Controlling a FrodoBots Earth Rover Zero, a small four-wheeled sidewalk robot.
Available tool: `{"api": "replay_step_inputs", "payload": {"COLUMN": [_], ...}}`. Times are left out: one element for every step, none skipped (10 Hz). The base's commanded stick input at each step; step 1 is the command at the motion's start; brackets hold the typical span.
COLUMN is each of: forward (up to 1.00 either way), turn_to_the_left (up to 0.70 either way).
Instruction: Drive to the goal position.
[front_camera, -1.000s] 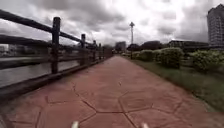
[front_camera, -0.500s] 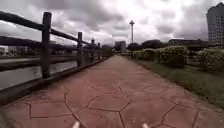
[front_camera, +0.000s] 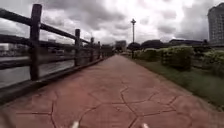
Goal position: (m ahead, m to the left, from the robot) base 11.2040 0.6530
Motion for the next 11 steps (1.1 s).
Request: {"api": "replay_step_inputs", "payload": {"forward": [0.7, 0.7, 0.7, 0.7, 0.7, 0.7, 0.7, 0.7, 0.7, 0.7, 0.7], "turn_to_the_left": [0.0, 0.0, 0.0, 0.0, 0.0, 0.0, 0.0, 0.0, 0.0, 0.0, 0.0]}}
